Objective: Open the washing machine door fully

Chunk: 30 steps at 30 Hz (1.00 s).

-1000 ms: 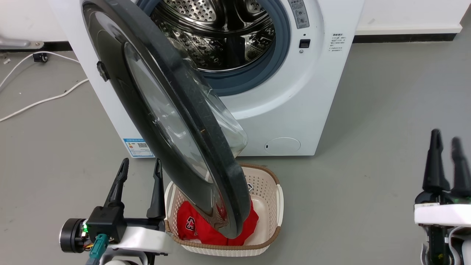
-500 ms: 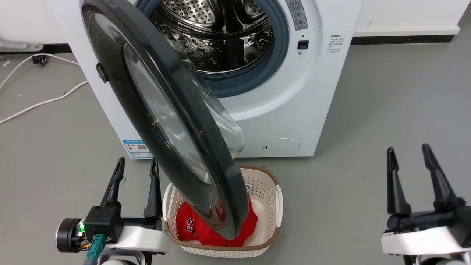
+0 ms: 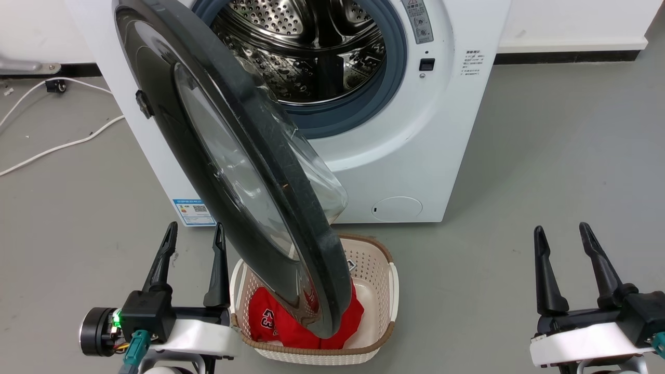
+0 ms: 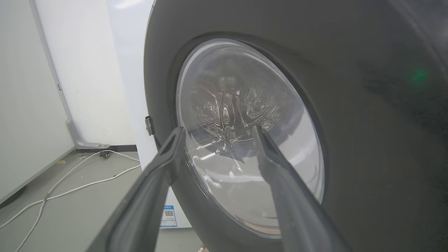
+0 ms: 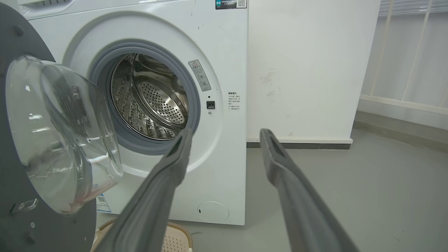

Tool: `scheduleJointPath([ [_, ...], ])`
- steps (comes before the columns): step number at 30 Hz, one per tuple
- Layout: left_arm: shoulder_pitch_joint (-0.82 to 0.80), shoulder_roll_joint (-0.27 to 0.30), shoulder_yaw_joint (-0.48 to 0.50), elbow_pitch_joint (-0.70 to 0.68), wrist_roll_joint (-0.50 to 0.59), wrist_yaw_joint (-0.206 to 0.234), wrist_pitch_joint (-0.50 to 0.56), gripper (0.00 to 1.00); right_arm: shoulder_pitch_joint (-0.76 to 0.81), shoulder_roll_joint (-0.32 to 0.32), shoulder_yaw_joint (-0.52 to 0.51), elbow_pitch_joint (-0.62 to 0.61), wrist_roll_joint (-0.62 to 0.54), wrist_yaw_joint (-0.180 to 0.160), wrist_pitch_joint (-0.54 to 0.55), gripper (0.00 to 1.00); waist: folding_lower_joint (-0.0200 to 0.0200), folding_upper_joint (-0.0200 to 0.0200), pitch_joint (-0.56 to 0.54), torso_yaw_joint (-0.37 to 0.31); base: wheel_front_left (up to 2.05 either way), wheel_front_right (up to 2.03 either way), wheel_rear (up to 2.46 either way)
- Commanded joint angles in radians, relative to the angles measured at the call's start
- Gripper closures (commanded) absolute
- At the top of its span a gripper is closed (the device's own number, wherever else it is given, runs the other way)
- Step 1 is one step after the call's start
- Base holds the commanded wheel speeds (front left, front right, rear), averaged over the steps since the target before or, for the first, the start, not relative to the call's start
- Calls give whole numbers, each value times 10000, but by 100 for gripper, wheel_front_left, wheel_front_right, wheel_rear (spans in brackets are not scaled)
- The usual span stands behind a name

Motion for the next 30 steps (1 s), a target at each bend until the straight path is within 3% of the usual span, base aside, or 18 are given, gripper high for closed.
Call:
scheduleJointPath([
  [1,-12,-5,11,12,59,8,-22,0,-81,15,16,57,61,-3,-16,0,0,0,-27,-2,0,0,0],
  [6,-12,-5,35,-61,-11,43,-22,0,-113,16,16,95,99,-3,-16,0,0,0,-29,-11,0,0,0],
  [7,-18,-5,36,-87,-10,45,-22,15,-123,16,21,109,163,-3,-16,0,0,0,-24,-15,0,0,0],
  [8,-25,-5,38,-105,-2,51,-22,61,-129,16,22,108,195,-3,-16,0,0,0,-13,-17,0,0,0],
  [9,-40,-5,43,-123,9,62,-22,95,-138,16,27,110,197,-3,-16,0,0,0,0,-18,0,0,0],
  [10,-61,-5,36,-154,16,45,-22,100,-143,16,25,117,194,-3,-16,0,0,0,10,-18,0,0,0],
  [21,-322,-5,87,-1247,-101,94,-22,100,-181,16,18,206,248,-3,-16,0,0,0,15,9,0,0,0],
  [26,-586,-5,135,-2424,-87,130,-22,100,-153,16,28,223,248,-3,-16,0,0,0,-17,35,0,0,0],
  [30,-1145,-7,64,-4159,101,160,-21,100,-195,17,42,226,265,-3,-16,0,0,0,5,31,0,0,0],
])
